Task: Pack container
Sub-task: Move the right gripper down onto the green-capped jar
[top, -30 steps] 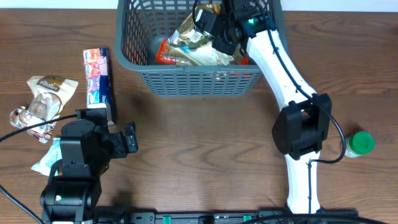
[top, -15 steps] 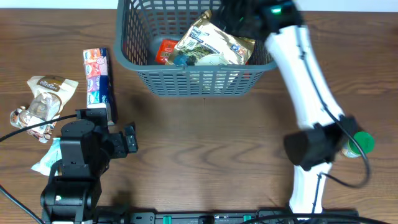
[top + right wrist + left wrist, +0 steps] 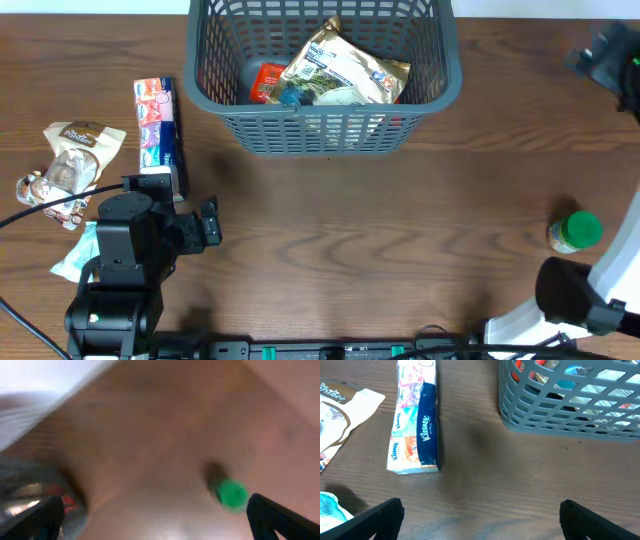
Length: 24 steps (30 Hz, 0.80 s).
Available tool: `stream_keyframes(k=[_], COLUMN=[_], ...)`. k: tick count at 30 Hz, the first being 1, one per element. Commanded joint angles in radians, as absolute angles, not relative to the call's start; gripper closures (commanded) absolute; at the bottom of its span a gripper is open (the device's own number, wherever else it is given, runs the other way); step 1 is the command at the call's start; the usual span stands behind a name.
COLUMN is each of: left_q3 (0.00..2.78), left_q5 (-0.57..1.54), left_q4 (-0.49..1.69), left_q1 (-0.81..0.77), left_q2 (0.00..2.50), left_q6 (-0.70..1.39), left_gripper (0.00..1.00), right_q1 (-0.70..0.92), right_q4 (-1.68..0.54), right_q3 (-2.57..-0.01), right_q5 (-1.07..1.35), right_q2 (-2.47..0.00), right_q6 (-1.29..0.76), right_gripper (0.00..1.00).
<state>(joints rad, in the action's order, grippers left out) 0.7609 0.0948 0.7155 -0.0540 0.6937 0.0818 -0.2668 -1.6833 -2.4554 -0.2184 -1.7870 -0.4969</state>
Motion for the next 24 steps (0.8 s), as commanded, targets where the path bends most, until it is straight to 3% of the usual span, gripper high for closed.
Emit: stream_keyframes(k=[1,11,24], left_q3=[0.783,0.783,0.783], left_q5=[0.094,0.094,0.094], left_q4=[0.718,0.717,0.718], left_q1=[-0.049,-0.049,-0.049], left_q2=[0.691,0.691,0.691], left_q6=[0.087,0.087,0.087], left_gripper=[0.02,0.01,0.02], right_q1=[-0.372,-0.601,-0.647], right_q4=[-1.699,-1.659,-1.275], right_q3=[-2.417,-2.052,-1.465], right_q5=[-0.174,-0.123,-0.059], right_q2=[-1.79,-1.735,-1.736], right_q6=[-0.613,-0.612,-0.598], right_gripper=[0.01,0.01,0.01])
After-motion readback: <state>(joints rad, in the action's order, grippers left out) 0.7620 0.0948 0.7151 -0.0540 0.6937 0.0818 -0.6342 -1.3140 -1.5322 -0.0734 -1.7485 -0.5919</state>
